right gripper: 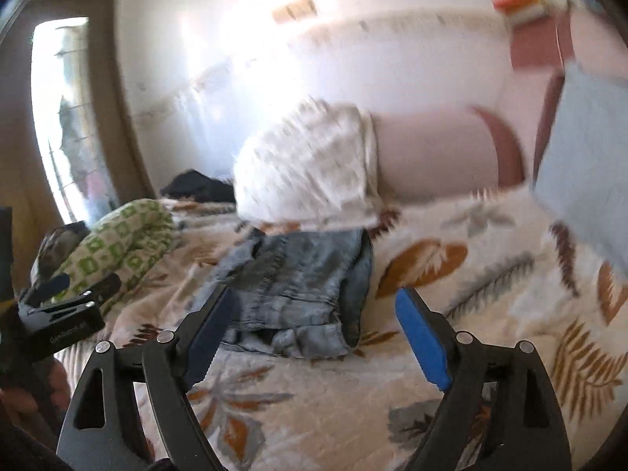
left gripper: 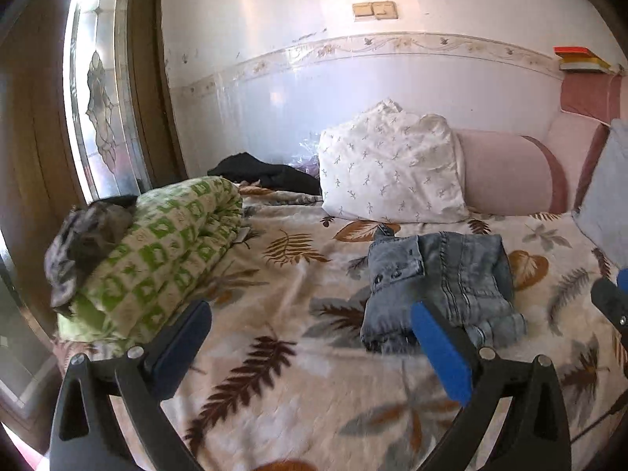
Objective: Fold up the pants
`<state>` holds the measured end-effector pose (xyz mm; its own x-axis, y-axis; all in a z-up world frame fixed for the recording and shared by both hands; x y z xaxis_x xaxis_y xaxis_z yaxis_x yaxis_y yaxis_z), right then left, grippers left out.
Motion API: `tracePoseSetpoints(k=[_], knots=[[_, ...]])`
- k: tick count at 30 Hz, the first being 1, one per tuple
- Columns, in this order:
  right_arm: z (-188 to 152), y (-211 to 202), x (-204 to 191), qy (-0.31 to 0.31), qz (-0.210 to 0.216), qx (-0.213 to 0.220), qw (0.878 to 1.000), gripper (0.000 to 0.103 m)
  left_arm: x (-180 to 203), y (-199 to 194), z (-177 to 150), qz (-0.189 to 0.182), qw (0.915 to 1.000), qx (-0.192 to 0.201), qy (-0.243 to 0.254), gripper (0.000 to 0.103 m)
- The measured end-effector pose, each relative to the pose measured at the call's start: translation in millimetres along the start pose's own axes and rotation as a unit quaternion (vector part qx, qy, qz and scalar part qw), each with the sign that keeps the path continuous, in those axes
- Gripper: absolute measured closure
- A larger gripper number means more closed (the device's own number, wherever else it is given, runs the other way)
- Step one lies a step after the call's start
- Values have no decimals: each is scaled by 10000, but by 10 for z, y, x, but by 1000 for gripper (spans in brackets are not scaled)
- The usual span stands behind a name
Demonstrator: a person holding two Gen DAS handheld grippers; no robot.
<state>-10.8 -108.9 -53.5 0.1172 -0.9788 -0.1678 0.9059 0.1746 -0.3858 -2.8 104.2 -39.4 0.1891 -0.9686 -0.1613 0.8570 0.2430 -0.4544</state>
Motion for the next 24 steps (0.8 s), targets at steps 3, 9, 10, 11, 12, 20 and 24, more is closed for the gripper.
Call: tracePoseSetpoints(k=[3,9,10,11,12,20,24], knots=[[-23,-221,-190,-286,74,384,9988,18,-49,-178,36,98,9999,114,72,0],[-65,-477,-407,-590,48,863,9945,17,-115,-490,139,-3,9994,335,-97,0],[-63,-492,-445,-677,16,915,9935,17,-104,-526,150,-55,9994,344,-83,0],[-68,-517,-459,-716,7,929,9931,17,-94,-554,154,-79,9993,365,-65,0],[-65,-521,-477,-728,8,929,9930,17,-83,-578,158,-95,9992,392,-51,0],[-80,-508,-414,-673,-40,924,9934,16,-13,-636,191,-240,9986,468,-110,0],[-96,-483,-326,-585,-78,896,9942,16,36,-625,209,-274,9984,487,-88,0]])
Point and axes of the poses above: each gripper's, at about its wrist camera, not at the fingertips, and y roughly the way its jaws point, x to its right, z to its top, the point moved 5 cm from there along y, roughly the way its jaws point, and after that the axes turned 3 degrees about z, right-handed, at the moved point
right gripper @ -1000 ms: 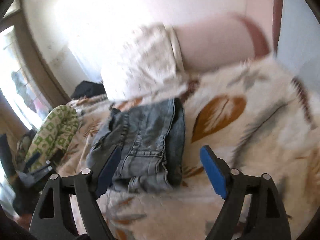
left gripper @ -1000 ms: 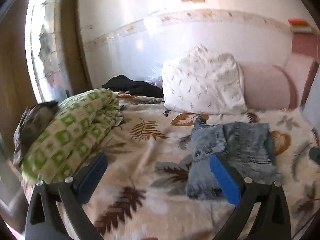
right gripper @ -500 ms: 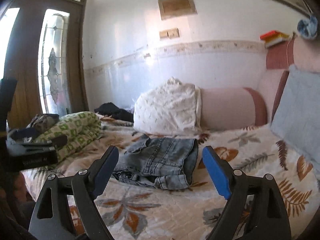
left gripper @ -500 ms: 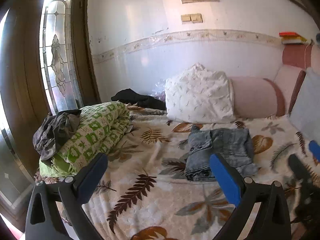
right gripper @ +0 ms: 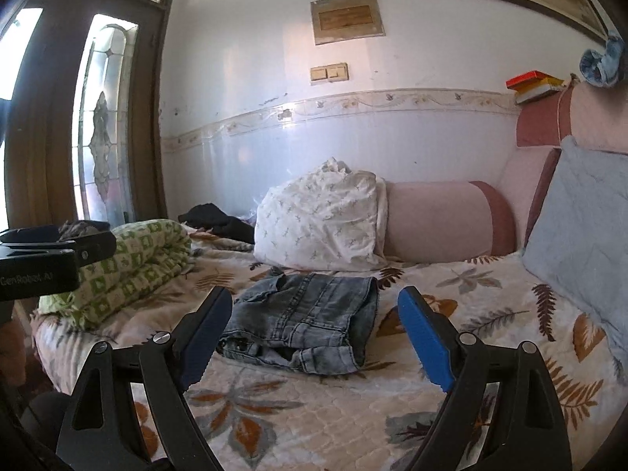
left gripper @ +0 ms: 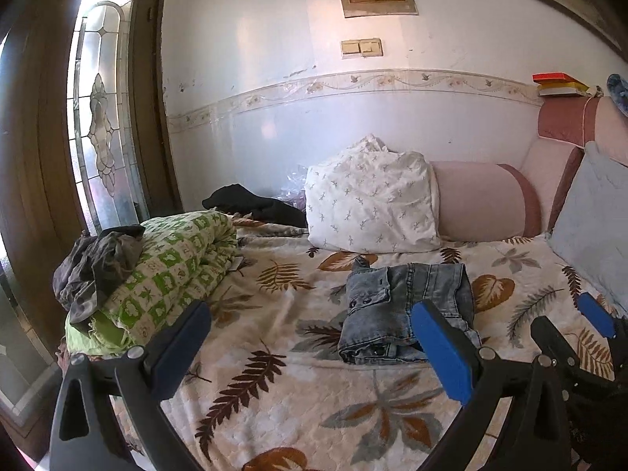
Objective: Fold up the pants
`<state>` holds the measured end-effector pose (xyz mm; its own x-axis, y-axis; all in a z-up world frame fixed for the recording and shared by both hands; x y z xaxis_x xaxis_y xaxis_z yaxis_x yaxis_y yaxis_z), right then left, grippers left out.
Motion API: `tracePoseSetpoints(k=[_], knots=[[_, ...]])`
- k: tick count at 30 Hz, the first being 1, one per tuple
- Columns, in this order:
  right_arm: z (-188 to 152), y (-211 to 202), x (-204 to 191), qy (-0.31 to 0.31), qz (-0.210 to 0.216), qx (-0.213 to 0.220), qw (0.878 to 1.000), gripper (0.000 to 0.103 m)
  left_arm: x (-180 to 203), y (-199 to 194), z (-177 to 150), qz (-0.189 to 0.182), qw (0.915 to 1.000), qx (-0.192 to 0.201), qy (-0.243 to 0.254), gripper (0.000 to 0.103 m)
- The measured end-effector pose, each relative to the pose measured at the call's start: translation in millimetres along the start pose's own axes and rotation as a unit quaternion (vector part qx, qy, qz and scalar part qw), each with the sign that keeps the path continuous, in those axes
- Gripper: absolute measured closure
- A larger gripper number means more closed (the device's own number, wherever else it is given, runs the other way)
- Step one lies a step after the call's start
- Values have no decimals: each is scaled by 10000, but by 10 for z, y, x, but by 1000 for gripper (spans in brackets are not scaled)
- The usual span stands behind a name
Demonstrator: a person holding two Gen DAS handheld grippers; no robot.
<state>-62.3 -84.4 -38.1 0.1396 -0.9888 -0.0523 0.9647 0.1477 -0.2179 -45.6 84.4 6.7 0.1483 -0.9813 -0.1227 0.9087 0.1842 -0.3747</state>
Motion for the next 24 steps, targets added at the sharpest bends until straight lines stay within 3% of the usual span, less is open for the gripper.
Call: tracePoseSetpoints(k=[18,24], knots=[[-73,283,67,190,-19,-226,9996,16,29,278,-96,-92,9996,-276,-28,0],[-124,402,36,149,-33,-373,9992,16,33,390,-163,-373,9983,-383,-224,0]])
Point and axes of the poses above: each gripper's, at about its wrist camera, not at the fingertips, and y roughly the way its jaws point, x to its right, z to its top, the point moved 5 cm from there along y, roughly the way its jaws point, and after that the axes turned 3 degrees about z, right-handed, at the moved point
